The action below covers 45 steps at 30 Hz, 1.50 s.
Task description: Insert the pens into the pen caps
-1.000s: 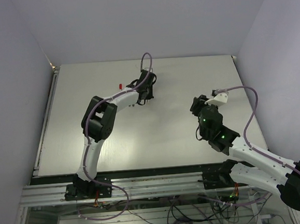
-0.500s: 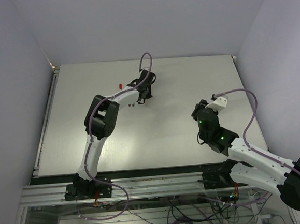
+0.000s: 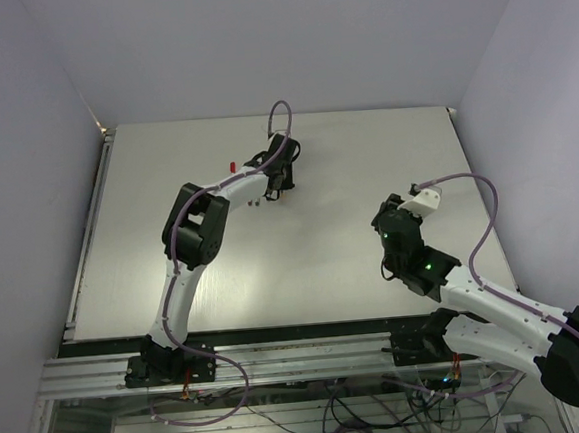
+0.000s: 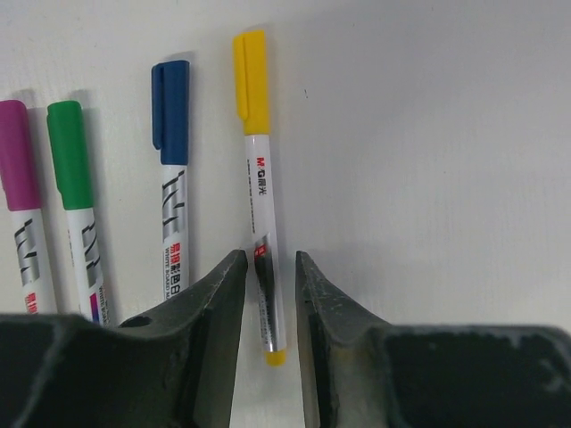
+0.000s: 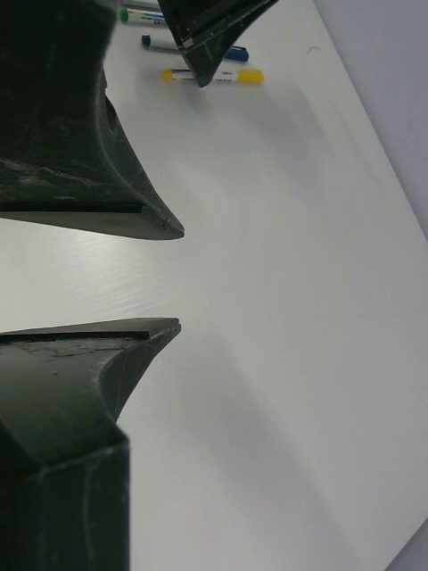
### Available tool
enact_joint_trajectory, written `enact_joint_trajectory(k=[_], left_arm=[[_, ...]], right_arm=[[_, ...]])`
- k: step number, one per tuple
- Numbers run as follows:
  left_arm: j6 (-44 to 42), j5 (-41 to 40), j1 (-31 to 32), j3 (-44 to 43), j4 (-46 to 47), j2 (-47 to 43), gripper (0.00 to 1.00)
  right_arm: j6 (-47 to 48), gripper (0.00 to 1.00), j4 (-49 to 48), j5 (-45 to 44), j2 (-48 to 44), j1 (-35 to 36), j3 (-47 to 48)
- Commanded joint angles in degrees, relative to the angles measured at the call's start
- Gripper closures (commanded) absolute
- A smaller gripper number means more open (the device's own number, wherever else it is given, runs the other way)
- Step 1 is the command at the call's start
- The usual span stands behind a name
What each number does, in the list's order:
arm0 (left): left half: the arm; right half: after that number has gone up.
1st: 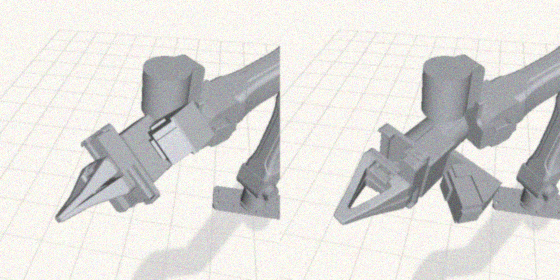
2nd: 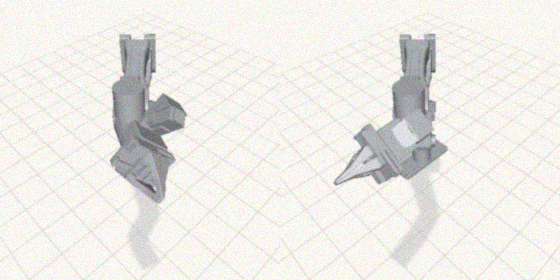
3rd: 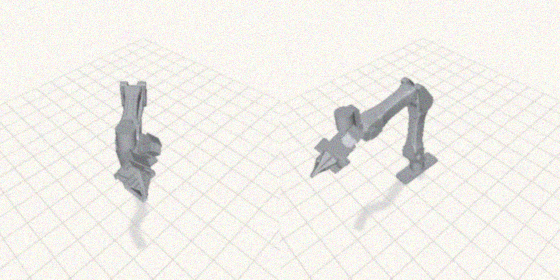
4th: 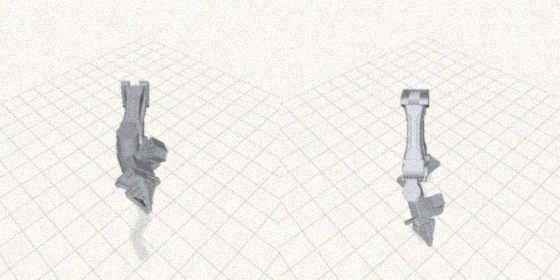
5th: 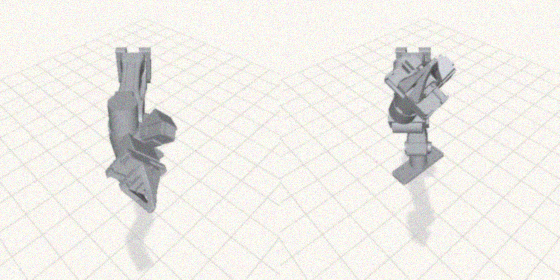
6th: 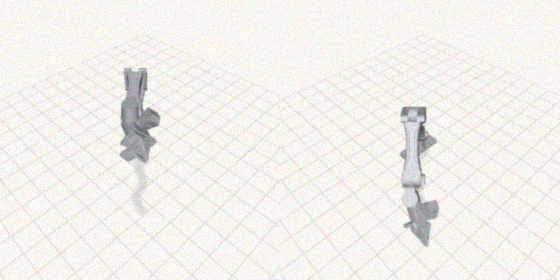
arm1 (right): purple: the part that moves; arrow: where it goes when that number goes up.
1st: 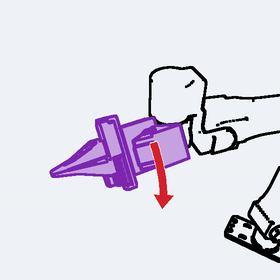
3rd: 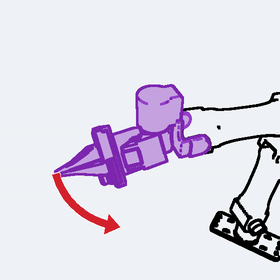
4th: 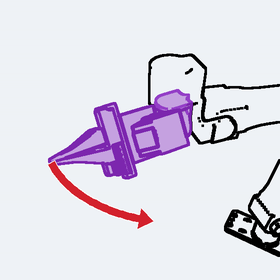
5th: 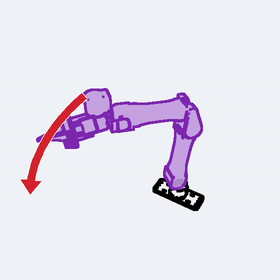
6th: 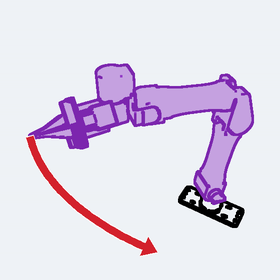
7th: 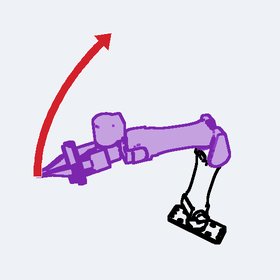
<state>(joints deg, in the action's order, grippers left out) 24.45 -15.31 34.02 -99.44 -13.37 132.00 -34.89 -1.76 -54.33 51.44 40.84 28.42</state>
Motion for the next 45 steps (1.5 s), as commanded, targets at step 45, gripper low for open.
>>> enact_joint_trajectory(k=[45], left_arm=[[0.08,-4.61,-16.27,32.6,10.75,-42.97,0.62]], right_arm=[[-18.7,0.25,23.34,19.1,7.57,-37.68,9.56]])
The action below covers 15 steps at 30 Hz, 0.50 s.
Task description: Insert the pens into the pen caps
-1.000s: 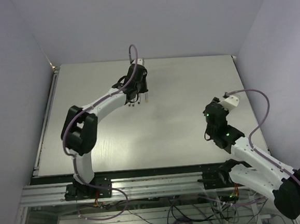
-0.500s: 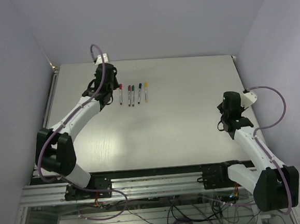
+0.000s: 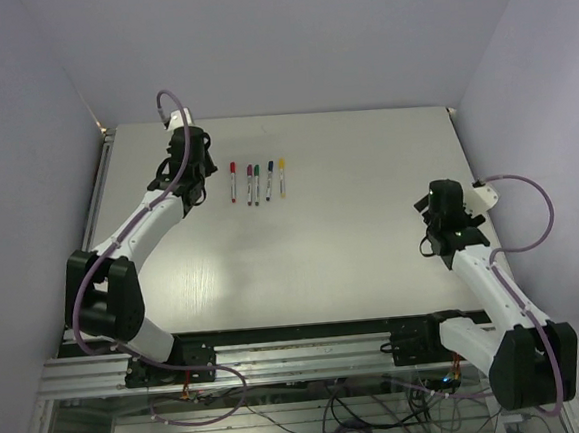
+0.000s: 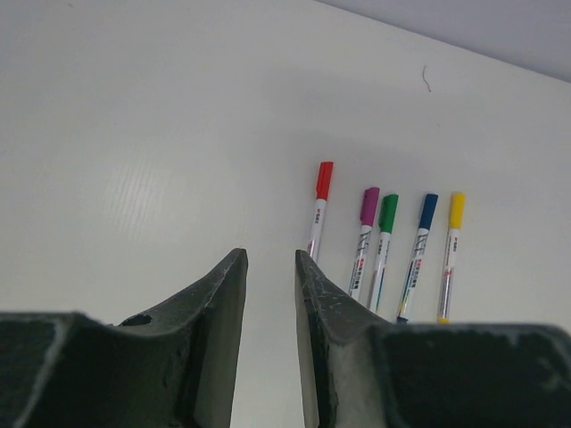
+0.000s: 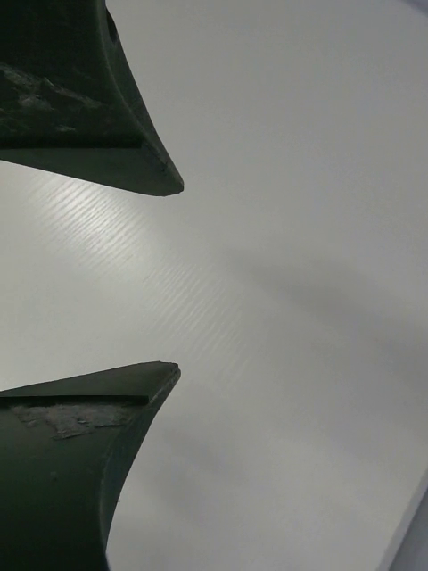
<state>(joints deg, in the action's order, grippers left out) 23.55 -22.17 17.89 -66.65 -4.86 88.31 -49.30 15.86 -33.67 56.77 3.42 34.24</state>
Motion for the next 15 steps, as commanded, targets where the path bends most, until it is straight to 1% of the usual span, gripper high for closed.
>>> enact_joint_trajectory(k=[1,6,10,12,15], left_arm=[[0.98,2.16,-0.2,-0.23,2.1,0.84,0.62],[1.05,1.96,-0.22,-0.06,2.25,0.83,0.62],[1.22,2.33,-0.31,-0.39,2.21,1.39,0.62],[1.55,2.75,-0.38,-0.49,2.25,1.78,0.62],[2.09,3.63,-0.52,-0.58,2.36,2.17,0.63]], right_arm=[[-4.49,0.25,6.09,-1.59,2.5,-0.27,4.05],[-4.62,0.25,3.82,-1.93,-0.37,-0.28,2.1],[-5.43,0.21,3.31,-2.56,-2.9,-0.26,1.1],[-5.58,0.21,3.01,-2.65,-3.78,-0.26,0.79],[-5.38,0.24,3.17,-2.91,-3.27,-0.27,1.04]])
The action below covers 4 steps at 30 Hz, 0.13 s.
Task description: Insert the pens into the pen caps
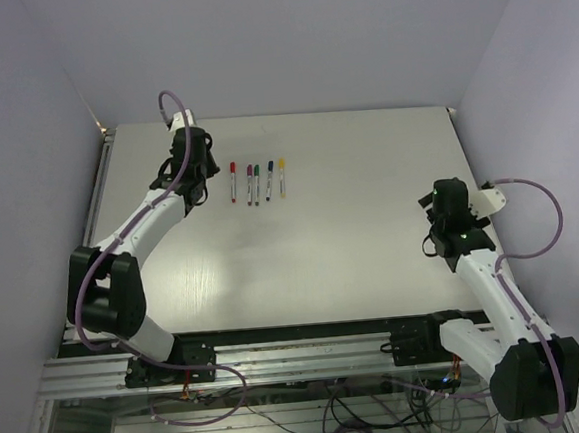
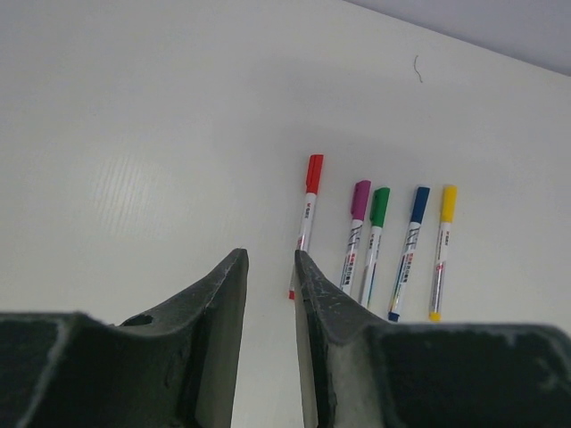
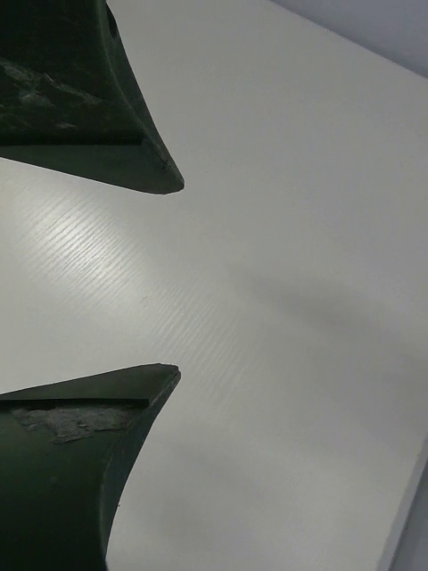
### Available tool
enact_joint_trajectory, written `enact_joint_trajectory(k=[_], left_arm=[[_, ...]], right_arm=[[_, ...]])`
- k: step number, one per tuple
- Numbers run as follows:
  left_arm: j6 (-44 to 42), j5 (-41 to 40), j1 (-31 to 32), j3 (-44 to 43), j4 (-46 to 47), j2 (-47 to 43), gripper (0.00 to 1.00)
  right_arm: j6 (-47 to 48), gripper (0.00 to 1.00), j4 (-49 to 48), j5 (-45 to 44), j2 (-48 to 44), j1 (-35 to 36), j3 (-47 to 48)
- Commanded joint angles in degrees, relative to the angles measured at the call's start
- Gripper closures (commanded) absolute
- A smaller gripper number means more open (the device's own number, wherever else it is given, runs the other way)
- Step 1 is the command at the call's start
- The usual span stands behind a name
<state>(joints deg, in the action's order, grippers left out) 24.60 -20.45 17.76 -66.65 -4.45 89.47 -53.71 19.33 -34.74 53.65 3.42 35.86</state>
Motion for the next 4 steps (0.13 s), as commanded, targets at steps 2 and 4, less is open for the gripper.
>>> enact_joint_trajectory(k=[2,4], left_arm=[[1.07,2.29,-0.44,-0.58,2.07,1.14,0.63],[0.97,2.05,-0.53,-0.58,1.92,1.17,0.63]], right_arm=[[-1.86,0.24,1.78,-2.22,1.35,-0.26,0.6],[-1.71,0.21,2.9,-2.28,2.27,-0.28,1.37]])
